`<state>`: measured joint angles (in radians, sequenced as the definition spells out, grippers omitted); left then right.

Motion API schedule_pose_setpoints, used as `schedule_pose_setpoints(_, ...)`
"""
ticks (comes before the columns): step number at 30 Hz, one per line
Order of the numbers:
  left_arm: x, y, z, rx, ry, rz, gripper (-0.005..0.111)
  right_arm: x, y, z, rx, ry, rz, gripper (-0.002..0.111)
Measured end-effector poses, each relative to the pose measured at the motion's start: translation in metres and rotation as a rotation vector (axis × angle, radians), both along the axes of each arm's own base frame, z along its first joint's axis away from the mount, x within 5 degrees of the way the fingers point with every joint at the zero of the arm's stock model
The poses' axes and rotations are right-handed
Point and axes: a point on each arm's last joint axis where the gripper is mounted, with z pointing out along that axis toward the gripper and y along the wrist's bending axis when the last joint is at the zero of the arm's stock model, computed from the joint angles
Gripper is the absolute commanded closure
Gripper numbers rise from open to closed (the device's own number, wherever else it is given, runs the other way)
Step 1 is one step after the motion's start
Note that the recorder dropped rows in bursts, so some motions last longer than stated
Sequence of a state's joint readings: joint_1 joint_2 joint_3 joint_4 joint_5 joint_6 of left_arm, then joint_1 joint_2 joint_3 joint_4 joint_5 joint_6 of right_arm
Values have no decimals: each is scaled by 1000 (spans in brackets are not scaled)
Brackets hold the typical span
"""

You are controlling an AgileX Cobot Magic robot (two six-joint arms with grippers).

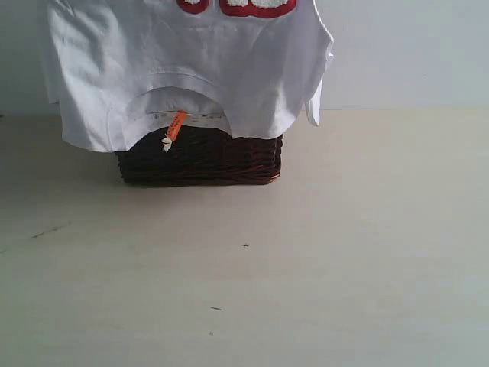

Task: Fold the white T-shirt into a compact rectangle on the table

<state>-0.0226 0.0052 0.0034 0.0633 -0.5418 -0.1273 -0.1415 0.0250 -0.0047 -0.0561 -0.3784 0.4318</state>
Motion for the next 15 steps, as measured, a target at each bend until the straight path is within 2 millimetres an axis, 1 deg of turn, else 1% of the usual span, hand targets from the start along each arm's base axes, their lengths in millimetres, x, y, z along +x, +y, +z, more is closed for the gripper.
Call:
schedule_pose_setpoints(2,-5,0,6,-68,-83,-57,106,-4,1,8,61,-109,47,108)
schedule_pose_setpoints(4,-10,-1,11,-177,-151,-157,106,-8,2,13,99,-182,82,108)
schedule_pose_setpoints(7,-12,-1,16,-299,-171,-269,107,-13,3,24,129,-272,121,108)
schedule_pose_setpoints(8,-13,0,21,-320,-169,-286,107,-16,3,31,134,-295,130,108)
schedule_pose_setpoints(9,-14,0,26,-331,-164,-294,107,-18,4,38,137,-311,135,108)
schedule_pose_setpoints(12,-14,-1,54,-333,-129,-295,107,-26,6,66,114,-326,136,108)
schedule_pose_setpoints(15,-8,-6,81,-218,-69,-257,107,-29,8,93,47,-274,108,108)
